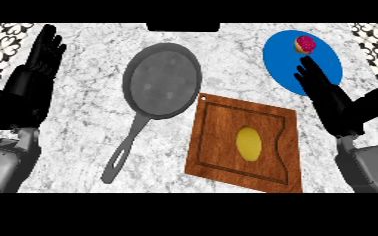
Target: Pick the lemon from the cutting board and place it in the pan
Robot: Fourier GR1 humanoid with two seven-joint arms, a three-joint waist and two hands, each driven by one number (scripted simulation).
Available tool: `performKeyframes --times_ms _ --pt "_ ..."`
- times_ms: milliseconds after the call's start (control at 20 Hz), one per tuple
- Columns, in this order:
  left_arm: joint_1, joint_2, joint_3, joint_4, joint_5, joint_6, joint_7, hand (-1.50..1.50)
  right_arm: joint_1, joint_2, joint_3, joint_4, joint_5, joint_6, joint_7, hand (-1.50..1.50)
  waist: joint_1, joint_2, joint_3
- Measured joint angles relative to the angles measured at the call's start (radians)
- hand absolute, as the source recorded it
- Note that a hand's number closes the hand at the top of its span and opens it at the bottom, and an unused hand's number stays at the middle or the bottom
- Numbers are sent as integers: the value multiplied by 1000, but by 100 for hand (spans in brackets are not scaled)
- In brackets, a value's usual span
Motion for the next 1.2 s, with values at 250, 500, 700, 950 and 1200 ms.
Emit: performKeyframes --times_ms 250,500,700,950,1200 --pt "110 0 -50 42 -54 -10 -5 0 -30 97 -28 -15 70 -220 -2 -150 -7 -31 -1" --pt "212 6 -88 85 -74 -15 13 0 66 78 -78 28 194 -497 57 -150 -47 -44 -9" --pt "285 0 -112 80 -87 -14 -1 0 217 114 -28 -43 285 -699 153 -150 -55 -54 -9" --pt "324 0 -123 74 -91 -28 -20 0 360 -21 120 -155 453 -747 337 -150 -45 -52 -10" --pt "324 -7 -127 78 -100 -37 -30 0 367 -197 203 -341 546 -656 611 -150 -29 -48 -9"
